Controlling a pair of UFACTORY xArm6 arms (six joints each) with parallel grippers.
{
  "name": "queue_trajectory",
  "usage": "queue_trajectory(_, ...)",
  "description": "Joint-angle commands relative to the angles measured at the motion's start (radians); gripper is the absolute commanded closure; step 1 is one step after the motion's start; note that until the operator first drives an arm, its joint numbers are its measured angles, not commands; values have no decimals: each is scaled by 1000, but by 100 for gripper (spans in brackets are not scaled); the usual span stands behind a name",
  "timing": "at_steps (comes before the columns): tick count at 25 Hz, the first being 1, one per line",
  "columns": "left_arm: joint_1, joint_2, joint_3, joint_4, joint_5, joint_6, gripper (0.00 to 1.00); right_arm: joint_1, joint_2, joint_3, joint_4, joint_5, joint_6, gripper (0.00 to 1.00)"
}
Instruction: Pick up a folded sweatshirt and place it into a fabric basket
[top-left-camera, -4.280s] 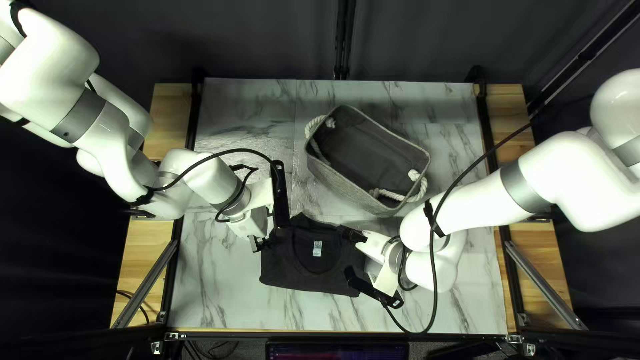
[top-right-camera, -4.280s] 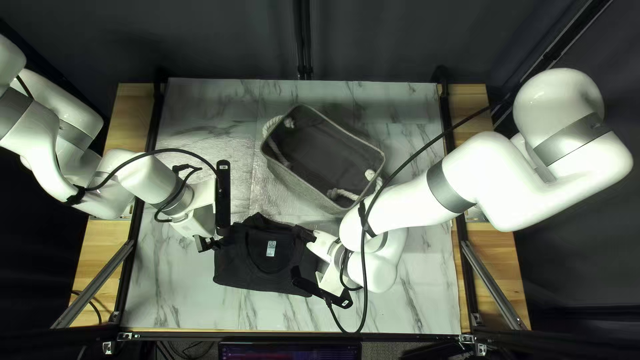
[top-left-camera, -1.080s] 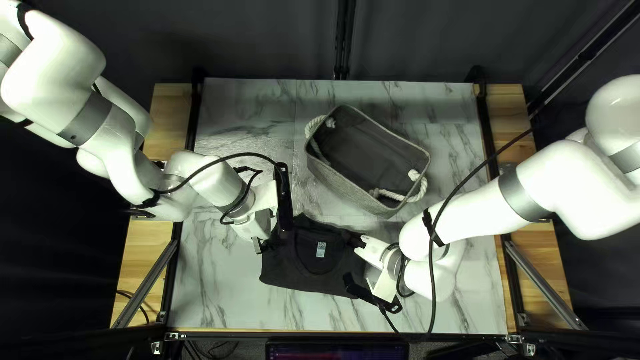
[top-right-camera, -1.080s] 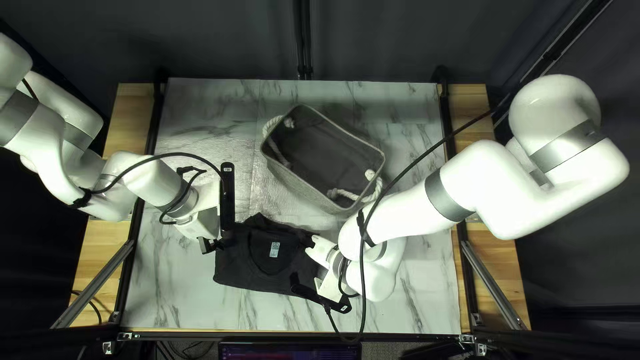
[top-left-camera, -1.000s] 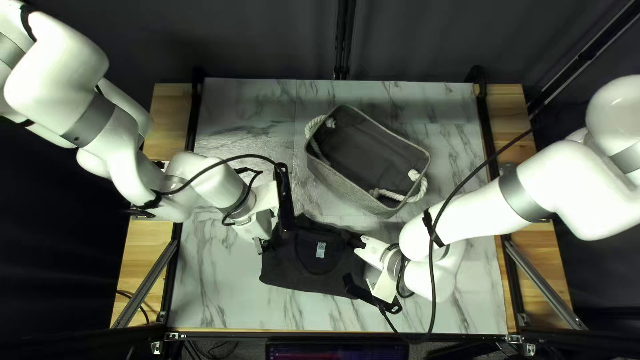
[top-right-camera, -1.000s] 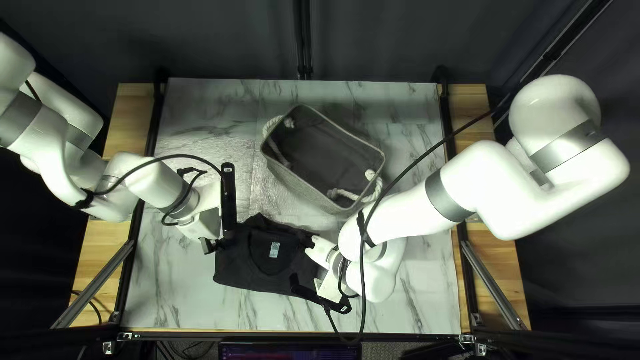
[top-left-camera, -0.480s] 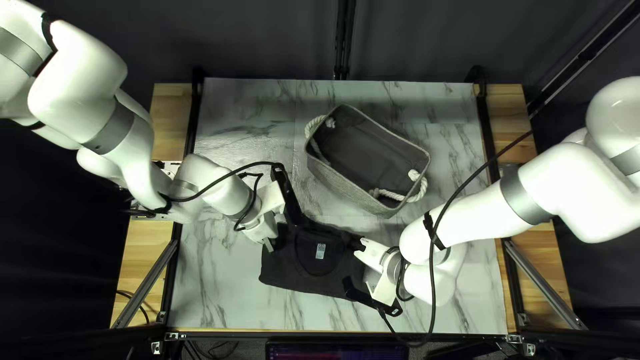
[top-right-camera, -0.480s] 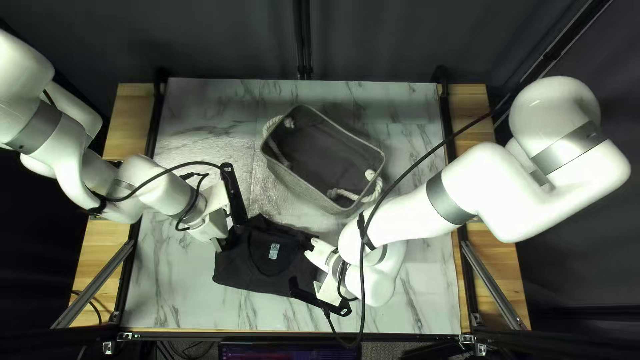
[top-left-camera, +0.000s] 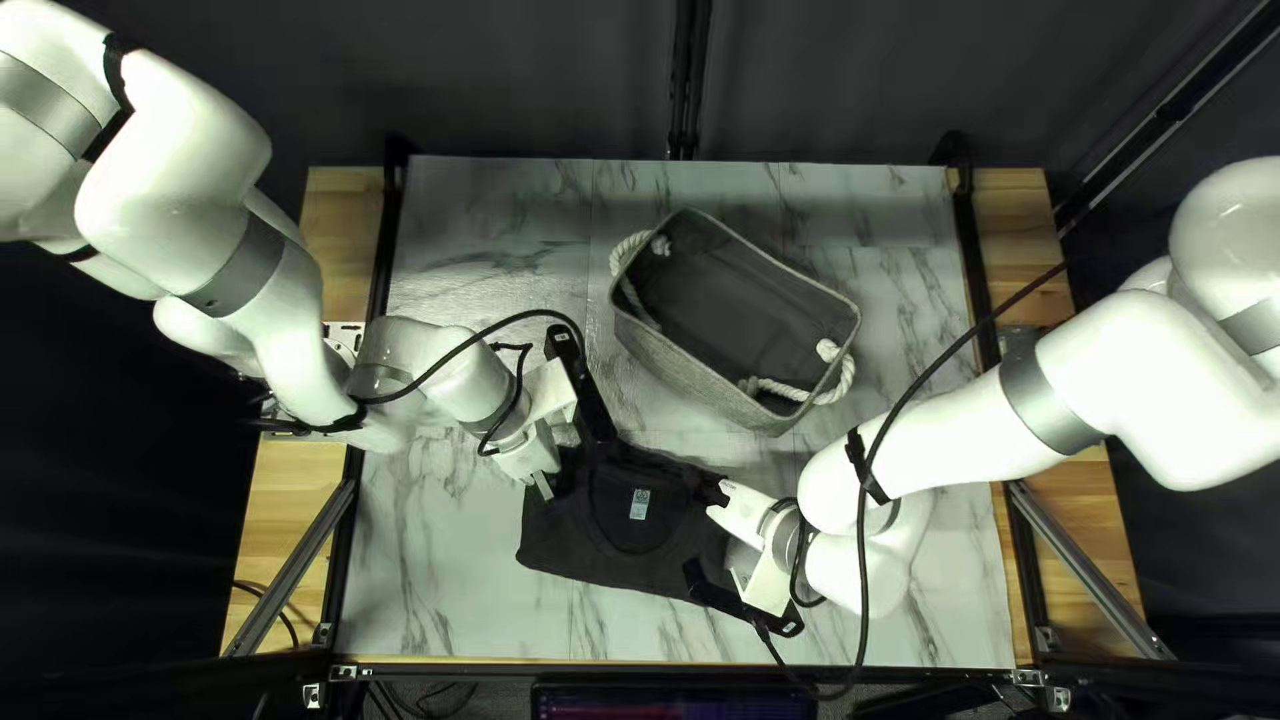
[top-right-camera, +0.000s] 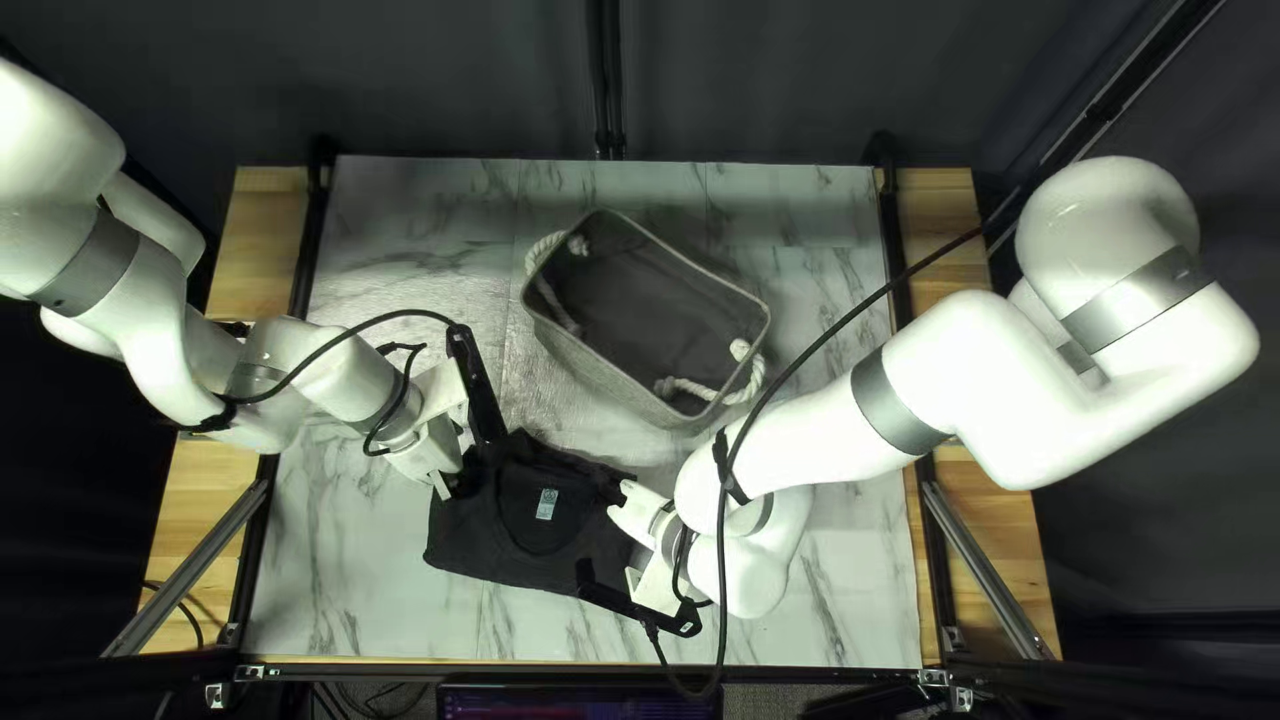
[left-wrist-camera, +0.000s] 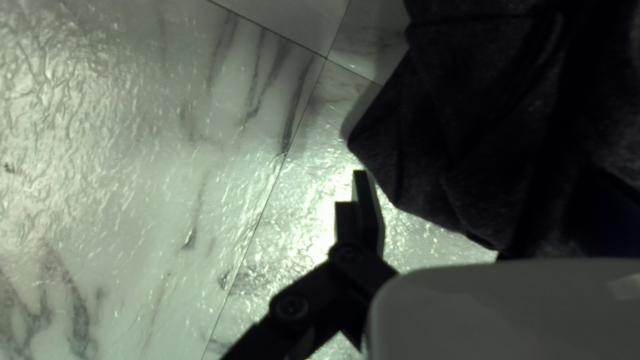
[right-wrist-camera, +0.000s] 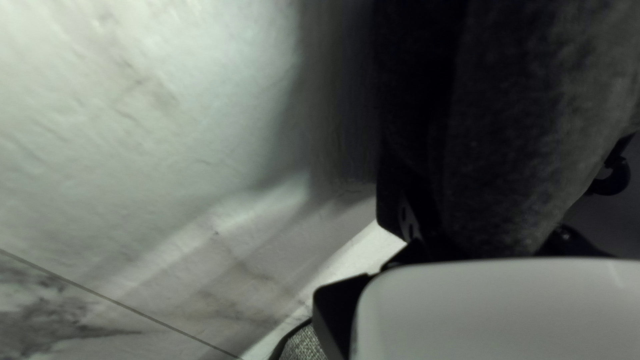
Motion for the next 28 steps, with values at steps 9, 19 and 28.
queue_trajectory(9,46,5,-54,-163,117,220,3,0,4,-4,4,3,-5,100)
queue_trajectory(19,72,46,-124,-124,209,208,100,2,0,-1,4,10,-4,100)
queue_trajectory(28,61,58,-197,-8,295,108,100,10,1,-10,23,32,-4,100)
